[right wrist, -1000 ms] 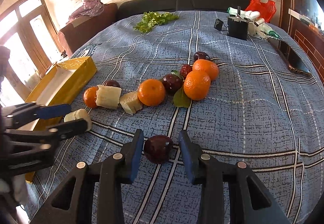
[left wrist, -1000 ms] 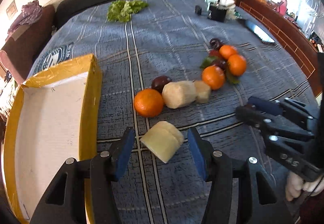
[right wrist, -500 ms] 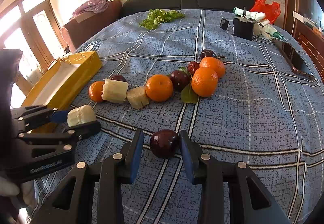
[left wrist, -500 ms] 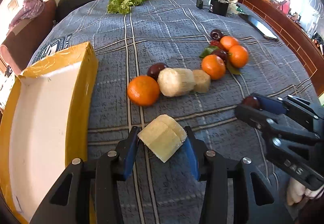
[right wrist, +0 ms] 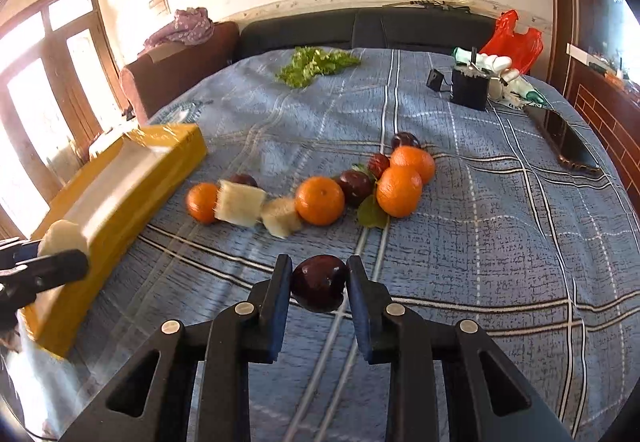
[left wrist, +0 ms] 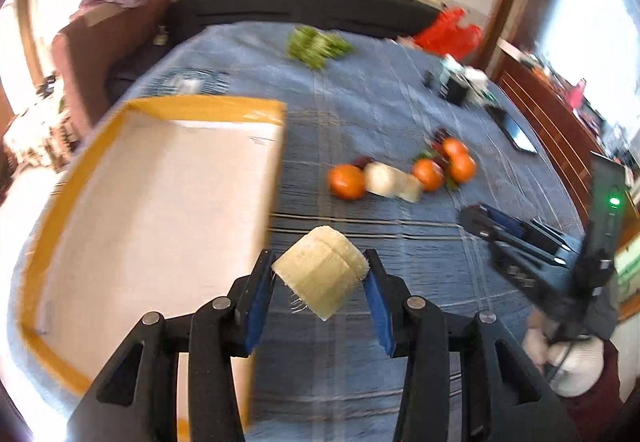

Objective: Organize fruits
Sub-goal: 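Carry the cube and plum over the yellow-rimmed tray and open both grippers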

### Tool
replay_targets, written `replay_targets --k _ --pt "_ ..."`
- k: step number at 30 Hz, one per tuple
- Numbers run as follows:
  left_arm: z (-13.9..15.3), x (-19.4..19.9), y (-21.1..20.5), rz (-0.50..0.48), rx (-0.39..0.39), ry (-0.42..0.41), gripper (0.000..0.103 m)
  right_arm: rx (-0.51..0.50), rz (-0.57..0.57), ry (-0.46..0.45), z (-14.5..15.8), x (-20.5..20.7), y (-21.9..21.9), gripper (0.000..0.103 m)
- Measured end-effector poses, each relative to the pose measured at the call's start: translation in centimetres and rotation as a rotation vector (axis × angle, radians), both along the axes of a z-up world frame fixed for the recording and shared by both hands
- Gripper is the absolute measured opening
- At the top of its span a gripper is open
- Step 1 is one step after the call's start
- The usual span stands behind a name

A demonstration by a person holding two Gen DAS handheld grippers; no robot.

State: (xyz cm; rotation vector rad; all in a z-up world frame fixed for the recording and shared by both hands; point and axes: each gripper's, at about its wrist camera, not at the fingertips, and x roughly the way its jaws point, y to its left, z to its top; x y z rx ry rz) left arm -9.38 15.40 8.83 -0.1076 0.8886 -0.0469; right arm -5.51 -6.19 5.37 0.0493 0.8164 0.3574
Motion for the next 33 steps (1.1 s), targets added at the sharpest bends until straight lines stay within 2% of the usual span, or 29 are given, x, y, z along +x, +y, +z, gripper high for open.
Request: replay_targets --k 2,4,7,11,13,19,22,28,33 --pt "0.7 -0.9 2.2 0.049 0.004 -0.019 0.043 0.065 0.029 0.000 1.7 -1.0 0.8 0.030" --pt "1.1 -1.8 5.0 0.117 0.013 -0.037 0.043 0.088 0.074 -0.016 3.2 -2.1 2.5 0.030" --pt "0.8 -2.6 8.2 0.218 0.053 -0.044 0.043 0.107 0.192 -0.030 5.7 -3.6 7.3 0.031" --pt "-0.4 -3.5 12.7 0.335 0.084 -0.036 0.043 0.096 0.326 -0.012 6.0 -5.1 14.2 0.031" --pt "-1.3 -3.8 14.9 0.384 0.068 -0.023 0.043 0.081 0.379 0.010 5.2 -5.7 17.4 0.031" --pt "-3.5 -3.9 18.4 0.430 0.020 0.019 0.043 0.013 0.482 0.099 1.5 -6.1 24.7 0.031" --pt "-4.1 -3.8 19.0 0.438 0.005 0.031 0.043 -0.009 0.503 0.127 0.2 -5.9 26.3 0.031" --pt "-4.3 -3.3 18.8 0.439 -0.011 0.043 0.043 -0.030 0.524 0.141 -0.5 -5.3 27.1 0.032" --pt "-3.2 -3.6 17.9 0.429 0.016 0.014 0.049 -0.006 0.520 0.130 -0.1 -5.5 26.6 0.032"
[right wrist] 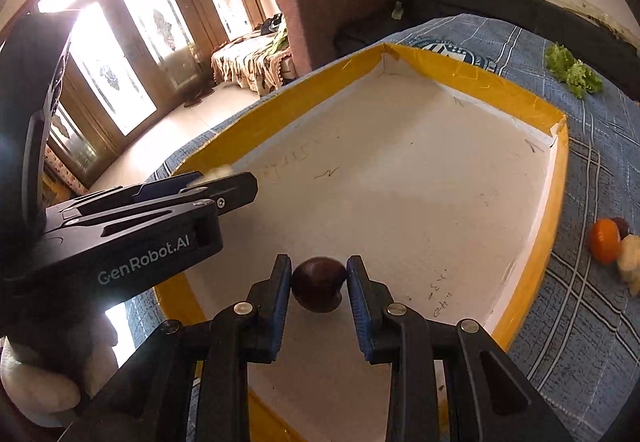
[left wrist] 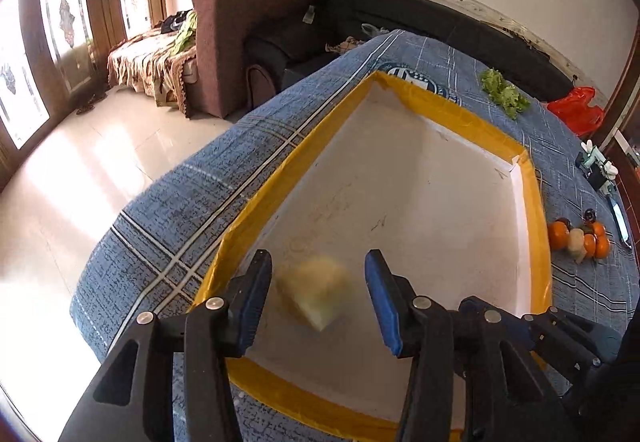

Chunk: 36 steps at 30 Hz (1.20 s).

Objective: Organize fruits
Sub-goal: 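Carry the cube and plum over the yellow-rimmed tray and open both grippers, then move the left gripper to a pale fruit chunk while the right gripper approaches a mandarin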

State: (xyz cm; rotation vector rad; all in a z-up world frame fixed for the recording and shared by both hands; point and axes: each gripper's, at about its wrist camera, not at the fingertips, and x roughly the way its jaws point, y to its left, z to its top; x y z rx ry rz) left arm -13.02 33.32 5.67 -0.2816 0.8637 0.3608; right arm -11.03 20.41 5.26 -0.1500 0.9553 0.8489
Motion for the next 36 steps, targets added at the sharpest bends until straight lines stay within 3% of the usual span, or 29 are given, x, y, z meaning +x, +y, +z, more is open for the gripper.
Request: replay_targets --k 5,13,20,23,26,30,36 --pt "2.4 -0.8 -1.9 -0.021 0.041 -0.047 0.066 0.046 -0.029 -0.022 1.8 -0.3 -1.9 0.032" --pt "5.0 -1.9 -5.7 -0.099 0.051 -0.088 0.071 0.094 -0.164 -0.048 4.0 0.1 -8.8 0.042" --pt "6.6 -2.0 -9.5 -0.212 0.010 -0.132 0.077 0.053 -0.424 -0.094 4.8 2.5 -21.3 0.043" --pt "6.1 -0.9 -11.9 -0.279 -0.005 -0.118 0.077 0.030 -0.561 -0.083 4.5 3.6 -27.3 0.042" --pt "5.1 0.1 -14.0 -0.337 -0.015 -0.088 0.077 0.036 -0.627 -0.051 3.9 4.3 -30.4 0.042" --pt "3.8 1.3 -16.3 -0.403 -0.020 -0.047 0.077 0.062 -0.636 -0.007 2.6 6.0 -31.0 0.042" --pt "3.5 2.6 -17.7 -0.452 -0.018 -0.049 0.077 0.166 -0.644 0.089 0.1 10.1 -29.3 0.042"
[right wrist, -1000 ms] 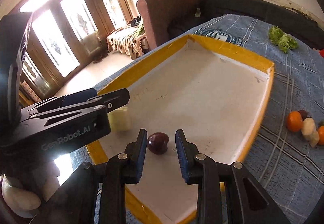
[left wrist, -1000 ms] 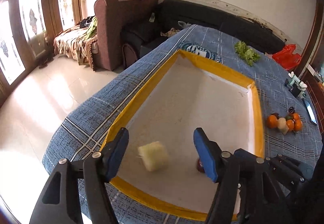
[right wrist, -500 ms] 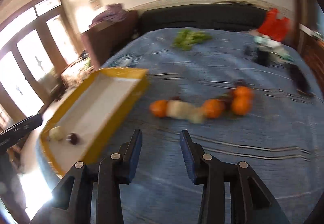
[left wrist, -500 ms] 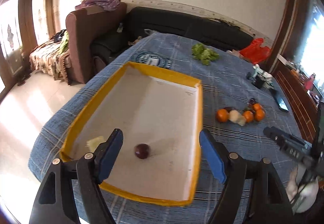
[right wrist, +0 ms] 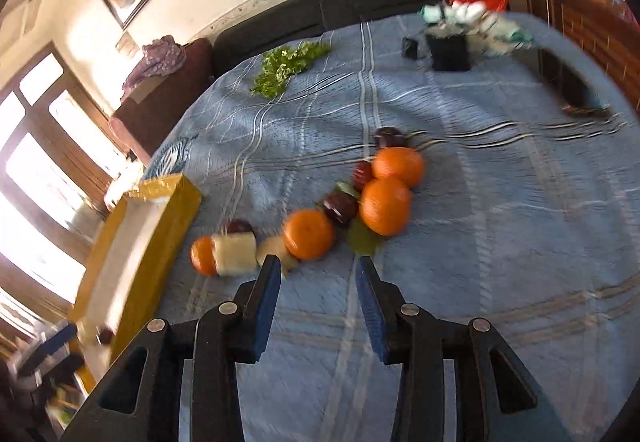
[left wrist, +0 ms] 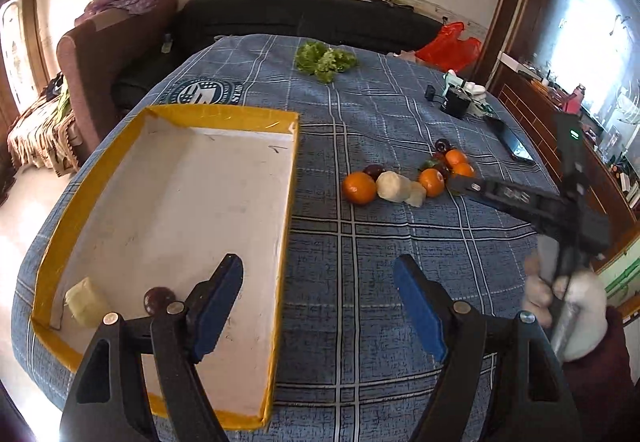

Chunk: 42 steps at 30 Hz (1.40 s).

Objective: Organize fruits
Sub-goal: 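Move the left gripper to a pale fruit chunk while the right gripper approaches a mandarin, then grasp the pale chunk with the left gripper while the right gripper grasps the mandarin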

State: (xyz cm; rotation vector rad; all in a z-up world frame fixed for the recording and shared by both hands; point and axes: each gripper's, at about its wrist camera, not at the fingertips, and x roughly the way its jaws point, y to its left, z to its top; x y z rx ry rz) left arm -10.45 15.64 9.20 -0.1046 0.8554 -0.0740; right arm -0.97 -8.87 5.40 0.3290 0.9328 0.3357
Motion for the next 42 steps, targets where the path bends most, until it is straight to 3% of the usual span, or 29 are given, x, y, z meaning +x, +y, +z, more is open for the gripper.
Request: replay_targets --k 3,9,11,15,22,29,31,32,33,40,42 --pt "-0.1 0.4 -0.5 -0.024 0.003 -0.008 0.077 0.021 -0.031 0.034 -1.0 2.2 1.3 0.042" --pt "-0.3 1.7 -1.0 -0.072 0.011 -0.009 0.077 -0.030 -0.059 0.037 -2.1 4.0 3.4 0.046" --pt "-0.4 2.5 -1.4 -0.085 0.011 -0.003 0.077 -0.054 -0.063 0.029 -2.4 4.0 3.6 0.039" --pt "-0.3 4.4 -3.1 -0.140 0.019 0.009 0.077 -0.029 -0.055 0.031 -2.4 3.3 2.7 0.038" --pt "-0.4 8.3 -8.2 -0.297 0.152 -0.036 0.076 0.038 -0.072 -0.021 -1.6 -0.3 -0.8 0.038" --pt "-4.6 12.3 -10.2 -0.357 0.249 0.063 0.076 0.076 -0.088 0.017 -2.4 0.5 -2.1 0.038" --pt "-5.5 12.6 -10.5 -0.372 0.247 0.088 0.061 0.069 -0.089 0.005 -2.1 0.5 -2.2 0.039" --pt "-5.5 12.3 -10.7 -0.362 0.286 0.063 0.050 0.068 -0.087 0.001 -2.0 0.5 -2.2 0.039" --pt "-5.6 12.3 -10.7 -0.368 0.282 0.072 0.026 0.068 -0.086 -0.001 -1.9 0.4 -2.2 0.039" --pt "-5.7 11.1 -9.9 -0.353 0.223 0.114 0.023 0.077 -0.089 0.006 -1.9 0.3 -2.2 0.039" --pt "-5.4 10.7 -9.9 -0.360 0.219 0.114 0.027 0.082 -0.090 0.010 -1.9 0.4 -2.2 0.039"
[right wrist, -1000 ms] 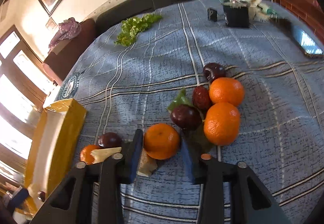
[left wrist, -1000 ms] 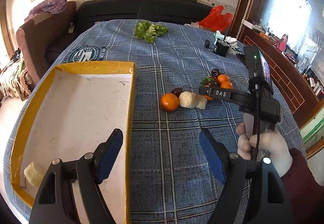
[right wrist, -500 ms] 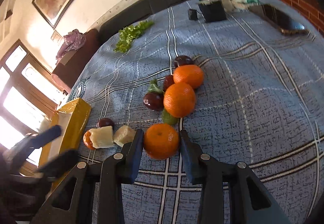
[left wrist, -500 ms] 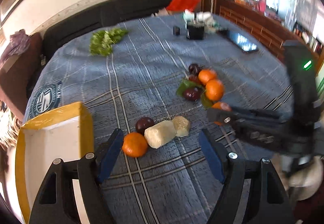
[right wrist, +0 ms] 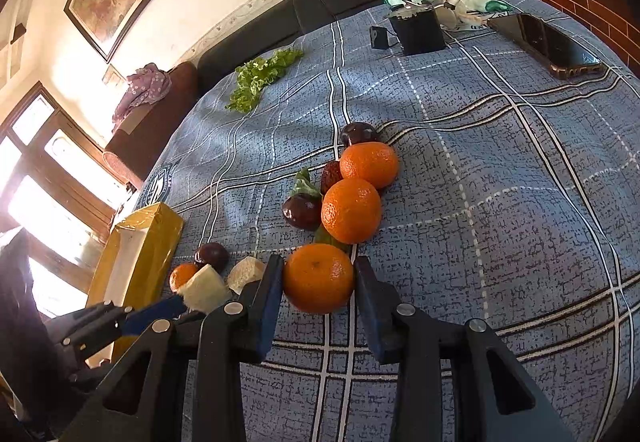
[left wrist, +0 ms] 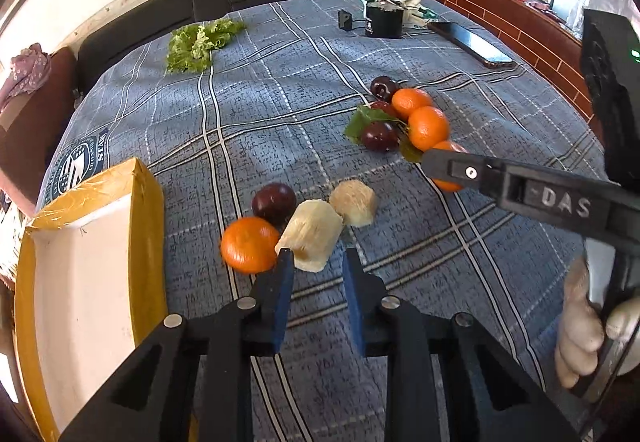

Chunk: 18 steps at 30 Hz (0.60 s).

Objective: Organize fruits
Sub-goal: 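Grasp the pale chunk with the left gripper while the right gripper grasps the mandarin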

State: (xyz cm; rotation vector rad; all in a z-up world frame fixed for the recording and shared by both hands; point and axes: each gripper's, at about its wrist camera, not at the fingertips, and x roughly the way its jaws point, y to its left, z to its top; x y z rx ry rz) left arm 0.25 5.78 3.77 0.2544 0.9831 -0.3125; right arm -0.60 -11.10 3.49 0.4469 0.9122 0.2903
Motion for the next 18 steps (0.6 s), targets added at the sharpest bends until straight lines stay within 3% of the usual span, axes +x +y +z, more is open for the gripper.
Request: replay_targets --k 6,16,18 --pt "1.7 -1.2 0.2 -0.009 0.001 -0.060 0.059 0.009 -0.002 0.000 0.1 -0.2 0.0 0.039" --pt "-0.4 1.2 -1.1 -0.033 0.076 -0.067 0.060 0.018 -0.002 0.009 0.1 0.0 0.0 0.039" --pt "-0.5 0.9 -1.6 -0.057 0.087 -0.066 0.049 0.023 -0.003 0.008 0.1 0.0 -0.1 0.039"
